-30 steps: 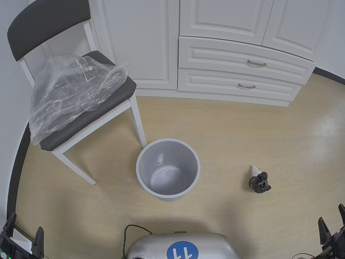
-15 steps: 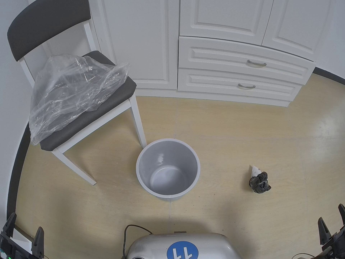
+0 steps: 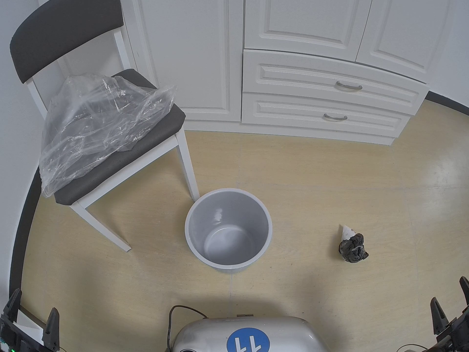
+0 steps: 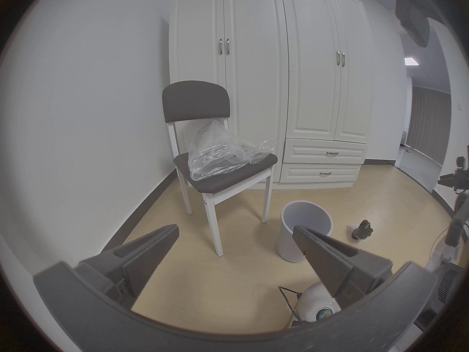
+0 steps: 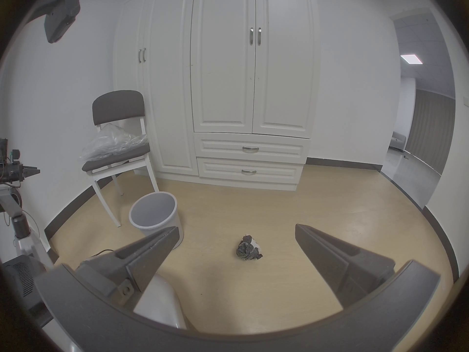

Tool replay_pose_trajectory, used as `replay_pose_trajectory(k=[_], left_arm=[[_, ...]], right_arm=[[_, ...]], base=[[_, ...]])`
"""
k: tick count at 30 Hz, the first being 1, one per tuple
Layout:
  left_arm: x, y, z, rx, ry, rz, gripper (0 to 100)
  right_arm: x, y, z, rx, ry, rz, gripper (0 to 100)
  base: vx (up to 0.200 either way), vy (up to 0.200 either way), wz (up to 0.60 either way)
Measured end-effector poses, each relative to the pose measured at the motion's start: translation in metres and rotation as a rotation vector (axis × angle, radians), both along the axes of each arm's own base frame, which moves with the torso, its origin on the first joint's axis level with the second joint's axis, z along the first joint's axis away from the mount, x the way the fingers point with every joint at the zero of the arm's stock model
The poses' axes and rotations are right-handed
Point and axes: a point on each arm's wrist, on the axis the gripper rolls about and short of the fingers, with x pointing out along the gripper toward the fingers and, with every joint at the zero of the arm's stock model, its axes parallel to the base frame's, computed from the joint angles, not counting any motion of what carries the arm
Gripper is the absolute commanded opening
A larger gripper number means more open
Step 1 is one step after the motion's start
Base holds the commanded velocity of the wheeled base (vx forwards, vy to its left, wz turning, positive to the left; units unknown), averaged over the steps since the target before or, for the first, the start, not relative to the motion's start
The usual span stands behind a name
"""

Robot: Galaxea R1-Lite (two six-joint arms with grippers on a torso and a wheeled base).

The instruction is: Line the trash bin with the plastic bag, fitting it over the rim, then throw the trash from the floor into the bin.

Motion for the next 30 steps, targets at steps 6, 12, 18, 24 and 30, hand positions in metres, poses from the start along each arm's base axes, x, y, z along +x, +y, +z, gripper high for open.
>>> replay_pose_trajectory(k=[6,12,18,24,30], left_arm=[[0.000,0.000,0.000,-0.037,0.000,0.005,100],[0.000,0.000,0.000,0.003,-0.002,0.002,100],[0.000,0.000,0.001,0.019,-0.005,-0.013,100],[0.000,0.000,0.001,0.006,-0.013,-0.015,100],[-0.005,-0.001,0.024,-0.013,-0.107,-0.067,100]], right_arm=[[0.000,0.000,0.000,0.068,0.001,-0.007,100],[0.000,0.000,0.000,0.030,-0.004,-0.010,100],[0.000,0.000,0.003,0.025,-0.031,0.007,100],[-0.006,0.001,0.023,0.235,-0.115,0.053,100],[-0.009,0.001,0.029,0.263,-0.100,0.080,100]], base=[[0.000,0.000,0.00],[0.000,0.000,0.00],[0.000,0.000,0.00],[0.000,0.000,0.00],[0.000,0.000,0.00]])
